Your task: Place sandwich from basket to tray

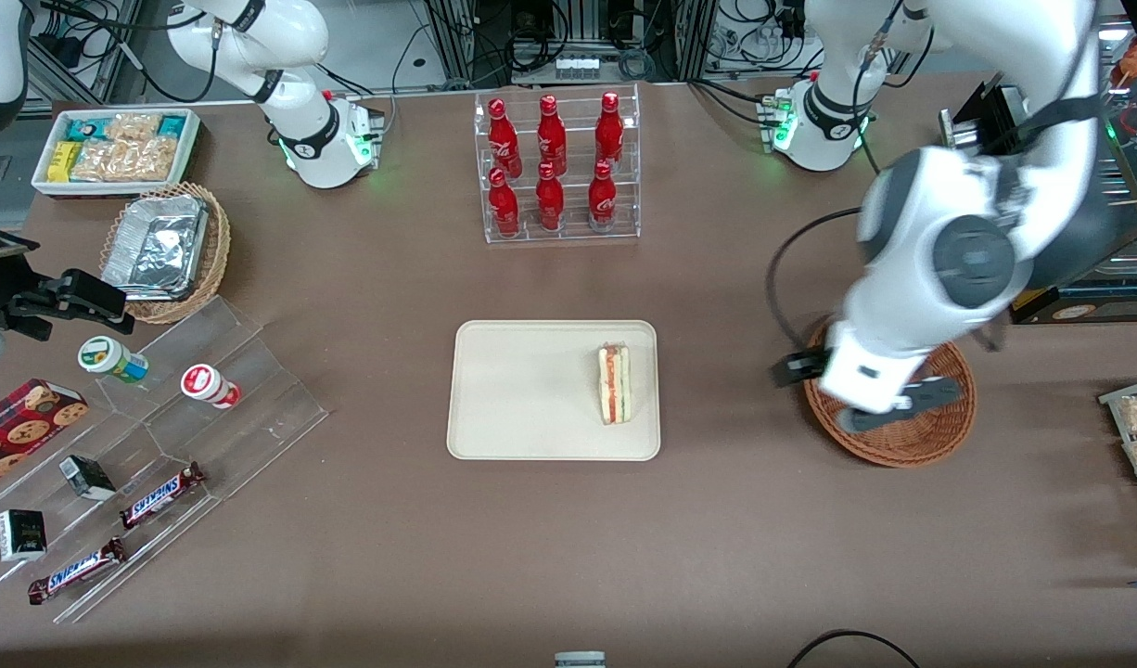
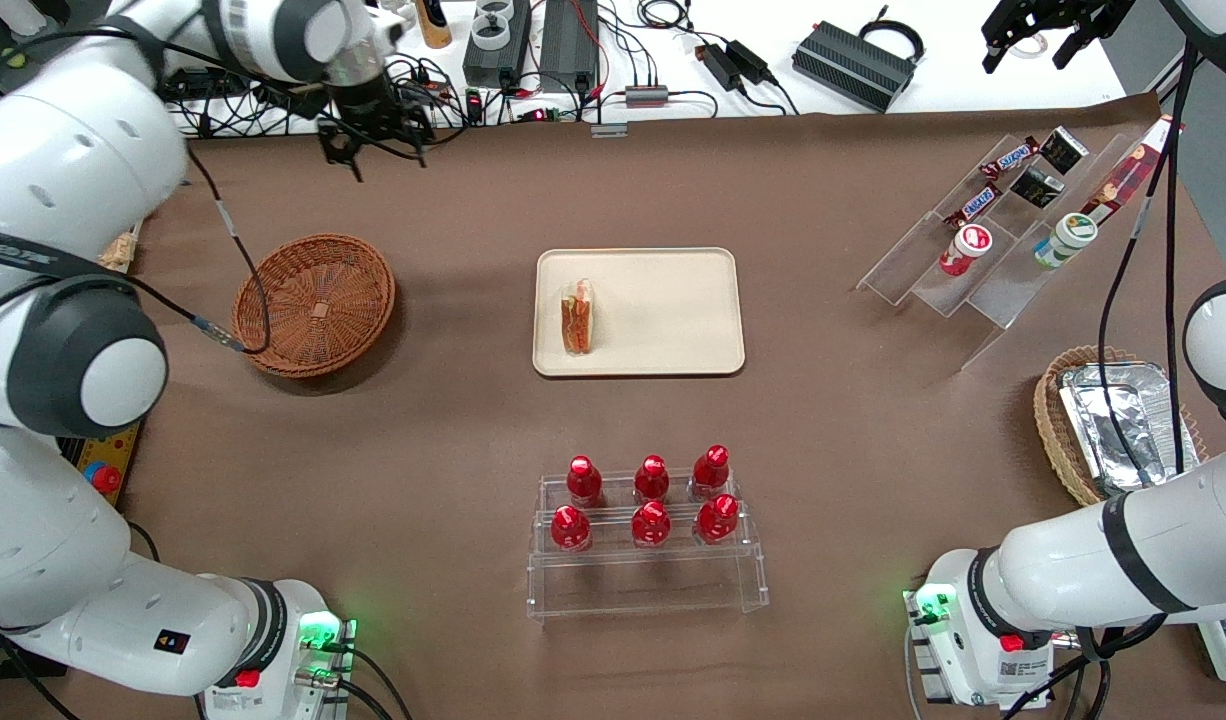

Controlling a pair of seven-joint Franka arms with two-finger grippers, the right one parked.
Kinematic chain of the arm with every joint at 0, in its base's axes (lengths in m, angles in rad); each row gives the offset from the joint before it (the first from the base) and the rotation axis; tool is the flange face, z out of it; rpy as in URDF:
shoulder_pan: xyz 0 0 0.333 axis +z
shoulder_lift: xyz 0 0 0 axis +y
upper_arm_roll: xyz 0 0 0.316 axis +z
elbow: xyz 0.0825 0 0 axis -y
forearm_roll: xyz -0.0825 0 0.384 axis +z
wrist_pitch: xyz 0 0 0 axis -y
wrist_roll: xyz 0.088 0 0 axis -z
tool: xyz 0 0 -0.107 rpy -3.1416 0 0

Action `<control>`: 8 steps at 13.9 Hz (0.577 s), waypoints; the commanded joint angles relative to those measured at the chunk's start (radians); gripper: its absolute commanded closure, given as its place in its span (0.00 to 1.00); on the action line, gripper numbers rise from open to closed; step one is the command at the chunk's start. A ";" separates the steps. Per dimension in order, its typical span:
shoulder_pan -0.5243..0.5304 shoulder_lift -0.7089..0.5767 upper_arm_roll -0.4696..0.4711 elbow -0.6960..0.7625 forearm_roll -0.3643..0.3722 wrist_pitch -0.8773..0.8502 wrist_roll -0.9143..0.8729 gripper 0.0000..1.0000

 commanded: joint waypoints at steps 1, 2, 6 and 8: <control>0.090 -0.113 -0.009 -0.045 -0.018 -0.105 0.162 0.00; 0.119 -0.139 -0.009 -0.053 -0.018 -0.147 0.205 0.00; 0.153 -0.234 0.008 -0.069 -0.006 -0.187 0.231 0.00; 0.202 -0.312 -0.001 -0.123 -0.006 -0.192 0.291 0.00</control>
